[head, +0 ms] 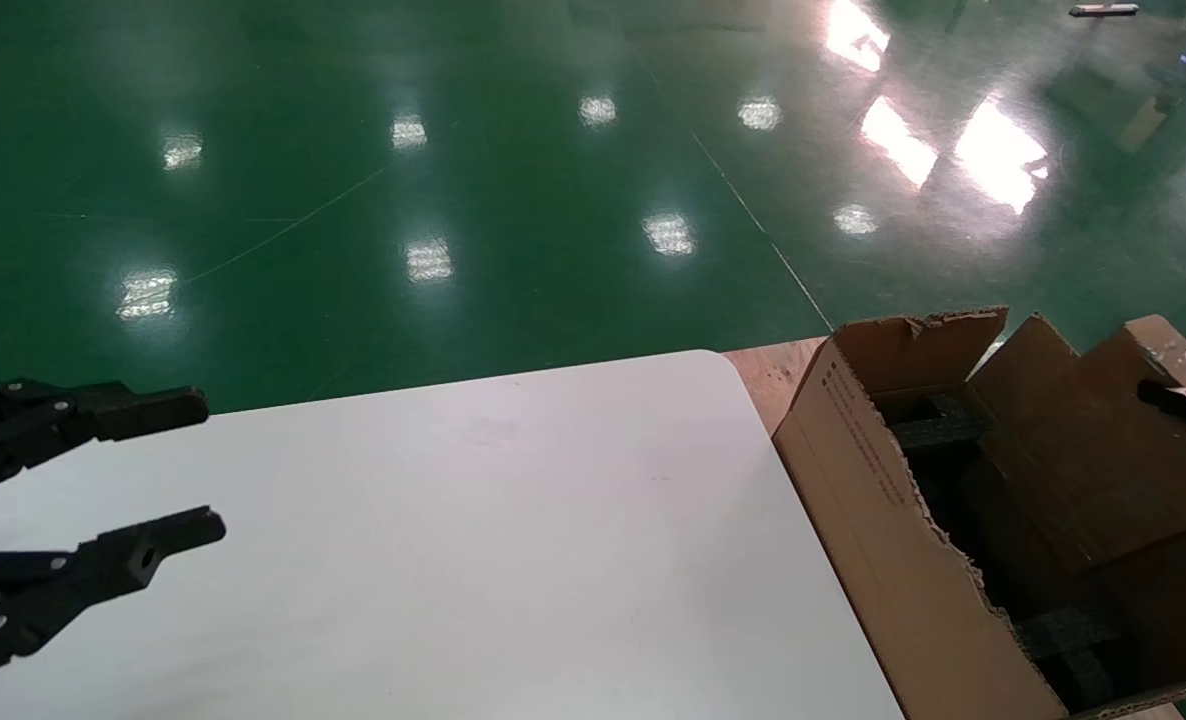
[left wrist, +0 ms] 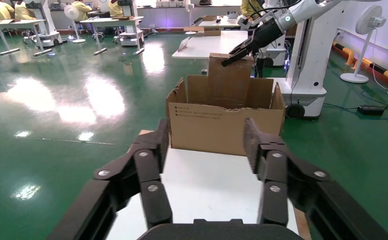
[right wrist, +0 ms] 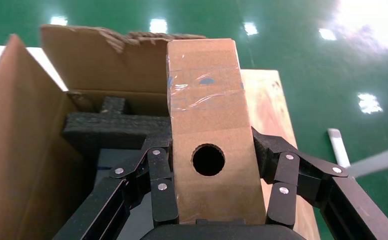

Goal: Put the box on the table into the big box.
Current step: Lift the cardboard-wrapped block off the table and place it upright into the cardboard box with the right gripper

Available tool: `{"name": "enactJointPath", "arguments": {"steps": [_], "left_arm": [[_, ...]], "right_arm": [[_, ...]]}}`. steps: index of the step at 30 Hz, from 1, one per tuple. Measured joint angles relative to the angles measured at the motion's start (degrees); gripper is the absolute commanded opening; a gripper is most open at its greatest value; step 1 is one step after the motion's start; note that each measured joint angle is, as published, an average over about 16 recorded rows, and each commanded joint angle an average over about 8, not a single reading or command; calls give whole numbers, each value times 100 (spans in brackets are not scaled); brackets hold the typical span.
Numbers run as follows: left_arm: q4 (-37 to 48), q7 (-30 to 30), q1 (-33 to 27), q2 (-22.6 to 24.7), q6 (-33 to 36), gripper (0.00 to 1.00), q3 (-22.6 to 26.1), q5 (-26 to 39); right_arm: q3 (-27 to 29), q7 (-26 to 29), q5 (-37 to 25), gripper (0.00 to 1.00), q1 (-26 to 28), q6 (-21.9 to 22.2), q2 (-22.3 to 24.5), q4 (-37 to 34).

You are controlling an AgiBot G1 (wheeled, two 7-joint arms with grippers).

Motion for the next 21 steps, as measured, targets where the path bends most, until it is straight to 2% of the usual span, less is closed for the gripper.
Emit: {"name": "enactJointPath", "arguments": {"steps": [9, 21], "left_arm": [[0, 0, 0, 0, 0, 100, 0, 0], [0, 0, 0, 0, 0, 100, 0, 0]], "right_arm": [[50, -165, 67, 0, -99, 57, -157, -484], [-91, -463, -92, 0, -23, -97, -412, -986]]}}
